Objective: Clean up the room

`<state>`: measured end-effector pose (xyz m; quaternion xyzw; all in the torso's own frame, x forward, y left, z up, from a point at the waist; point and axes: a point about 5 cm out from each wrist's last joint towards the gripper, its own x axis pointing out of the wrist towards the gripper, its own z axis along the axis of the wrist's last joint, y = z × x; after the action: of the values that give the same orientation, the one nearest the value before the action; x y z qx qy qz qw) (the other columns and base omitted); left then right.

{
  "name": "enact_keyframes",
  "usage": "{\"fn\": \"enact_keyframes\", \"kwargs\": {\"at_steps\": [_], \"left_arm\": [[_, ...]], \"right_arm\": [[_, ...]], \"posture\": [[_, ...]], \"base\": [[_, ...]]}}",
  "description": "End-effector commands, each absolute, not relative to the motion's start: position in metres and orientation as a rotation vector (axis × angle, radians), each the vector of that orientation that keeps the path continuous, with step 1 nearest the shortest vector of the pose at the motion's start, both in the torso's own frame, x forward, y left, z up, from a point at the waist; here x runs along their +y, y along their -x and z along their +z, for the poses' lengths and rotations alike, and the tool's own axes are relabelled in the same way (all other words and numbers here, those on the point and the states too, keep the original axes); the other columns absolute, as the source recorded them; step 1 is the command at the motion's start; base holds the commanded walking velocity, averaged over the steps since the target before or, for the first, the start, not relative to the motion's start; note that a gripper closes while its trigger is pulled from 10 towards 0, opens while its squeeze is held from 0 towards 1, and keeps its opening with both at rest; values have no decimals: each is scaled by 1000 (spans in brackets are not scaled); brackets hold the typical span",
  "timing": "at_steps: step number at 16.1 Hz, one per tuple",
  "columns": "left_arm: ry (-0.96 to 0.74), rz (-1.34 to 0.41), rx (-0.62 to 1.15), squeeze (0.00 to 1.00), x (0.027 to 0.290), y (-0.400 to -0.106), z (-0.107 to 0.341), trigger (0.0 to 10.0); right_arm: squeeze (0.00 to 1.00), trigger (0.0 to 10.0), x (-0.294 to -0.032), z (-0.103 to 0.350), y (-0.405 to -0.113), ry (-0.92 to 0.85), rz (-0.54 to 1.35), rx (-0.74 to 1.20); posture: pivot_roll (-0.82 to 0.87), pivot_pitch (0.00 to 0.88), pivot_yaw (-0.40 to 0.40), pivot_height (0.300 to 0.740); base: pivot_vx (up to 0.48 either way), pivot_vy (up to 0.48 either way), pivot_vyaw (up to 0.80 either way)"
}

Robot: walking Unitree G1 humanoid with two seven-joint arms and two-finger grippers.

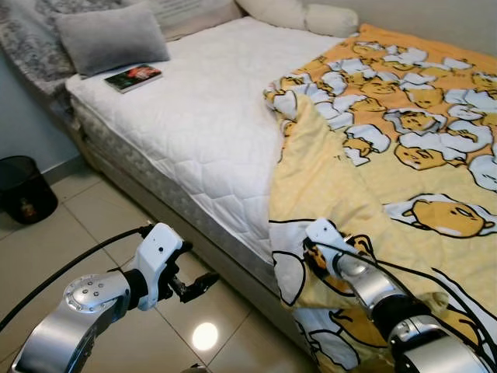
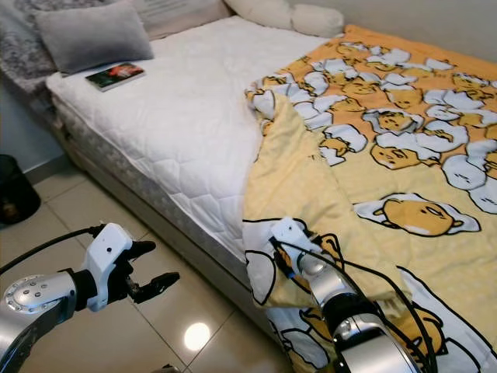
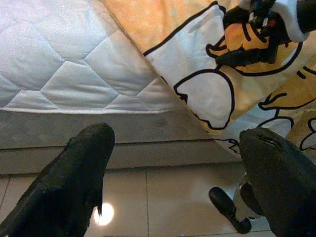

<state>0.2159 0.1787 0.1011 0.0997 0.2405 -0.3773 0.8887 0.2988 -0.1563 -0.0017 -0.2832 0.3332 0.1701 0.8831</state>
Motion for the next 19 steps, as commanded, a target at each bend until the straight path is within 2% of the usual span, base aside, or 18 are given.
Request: {"fn": "enact_keyframes", "kwargs": {"at_steps": [1, 2, 5, 10, 19], "left_arm": [[-218, -793, 508, 475, 180, -212, 104, 10000], [-221, -795, 513, 220, 180, -210, 105, 10000], [-228, -828, 541, 0, 180, -203, 105, 10000], [-241, -844, 573, 0, 181, -197, 105, 10000], [-248, -845, 579, 0, 180, -197, 106, 10000]], "right_arm": [[0, 10000, -156, -4, -299, 624, 356, 702], [0, 10000, -158, -5, -299, 651, 343, 706], [0, 0, -162, -2, -303, 700, 317, 702], [0, 0, -160, -1, -306, 746, 327, 693], [0, 0, -161, -1, -305, 706, 334, 709]], "posture": [[135, 0, 14, 740], [139, 0, 15, 740], [152, 0, 18, 740], [165, 0, 13, 740], [167, 0, 12, 740]], "base": [[0, 0, 0], [0, 0, 0], [0, 0, 0], [0, 0, 0], [0, 0, 0]]}}
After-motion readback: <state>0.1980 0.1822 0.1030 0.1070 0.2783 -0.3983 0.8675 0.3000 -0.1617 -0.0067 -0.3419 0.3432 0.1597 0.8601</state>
